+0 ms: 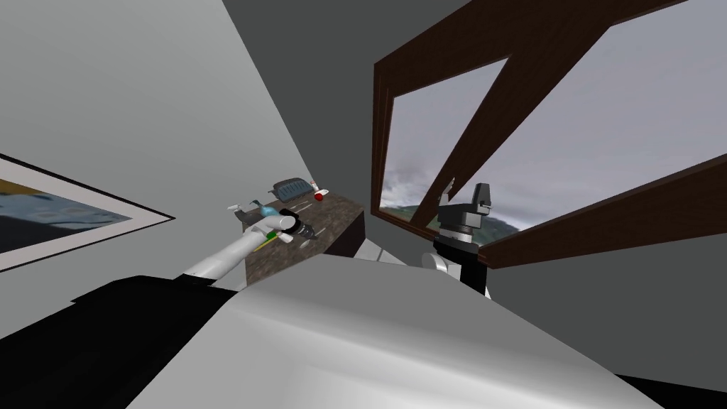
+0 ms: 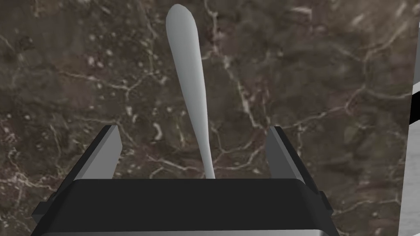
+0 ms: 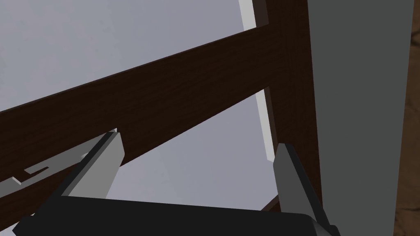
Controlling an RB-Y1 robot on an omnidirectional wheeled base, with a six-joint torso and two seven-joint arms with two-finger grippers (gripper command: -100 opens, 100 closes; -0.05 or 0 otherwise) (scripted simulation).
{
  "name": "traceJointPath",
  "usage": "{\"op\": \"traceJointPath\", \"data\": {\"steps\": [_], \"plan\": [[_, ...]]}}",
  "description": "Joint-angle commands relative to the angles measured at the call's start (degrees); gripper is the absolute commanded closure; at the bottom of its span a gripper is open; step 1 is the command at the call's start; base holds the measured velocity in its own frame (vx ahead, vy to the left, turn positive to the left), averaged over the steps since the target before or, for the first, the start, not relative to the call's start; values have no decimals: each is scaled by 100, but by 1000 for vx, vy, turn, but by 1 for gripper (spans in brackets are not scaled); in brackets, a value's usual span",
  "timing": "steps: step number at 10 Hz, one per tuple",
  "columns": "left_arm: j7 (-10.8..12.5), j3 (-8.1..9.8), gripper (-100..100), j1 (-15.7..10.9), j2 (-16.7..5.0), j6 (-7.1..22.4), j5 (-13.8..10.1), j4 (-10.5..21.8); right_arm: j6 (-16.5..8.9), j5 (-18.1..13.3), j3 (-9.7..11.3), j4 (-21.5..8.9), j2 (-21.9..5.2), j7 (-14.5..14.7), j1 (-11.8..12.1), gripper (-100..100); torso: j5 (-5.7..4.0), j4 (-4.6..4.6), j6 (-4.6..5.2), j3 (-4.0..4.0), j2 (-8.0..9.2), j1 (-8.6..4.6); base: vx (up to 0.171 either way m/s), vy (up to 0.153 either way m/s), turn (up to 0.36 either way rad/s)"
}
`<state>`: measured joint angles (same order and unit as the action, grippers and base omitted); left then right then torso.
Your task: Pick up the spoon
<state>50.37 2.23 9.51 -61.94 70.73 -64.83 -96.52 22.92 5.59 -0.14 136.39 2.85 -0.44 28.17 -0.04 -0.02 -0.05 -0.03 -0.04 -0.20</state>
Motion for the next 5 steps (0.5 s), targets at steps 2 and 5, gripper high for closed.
{"op": "traceJointPath", "data": {"steps": [2,5], "plan": [[-141,-157,-100,105,-212,-367,-252,231,0,0,0,0,0,0,0,0,1,0,0,-1,-1,1,20,-40,-36],[-295,-319,-100,253,-455,-770,-539,472,0,0,0,0,0,0,0,0,1,0,0,1,2,3,15,-36,-34]]}}
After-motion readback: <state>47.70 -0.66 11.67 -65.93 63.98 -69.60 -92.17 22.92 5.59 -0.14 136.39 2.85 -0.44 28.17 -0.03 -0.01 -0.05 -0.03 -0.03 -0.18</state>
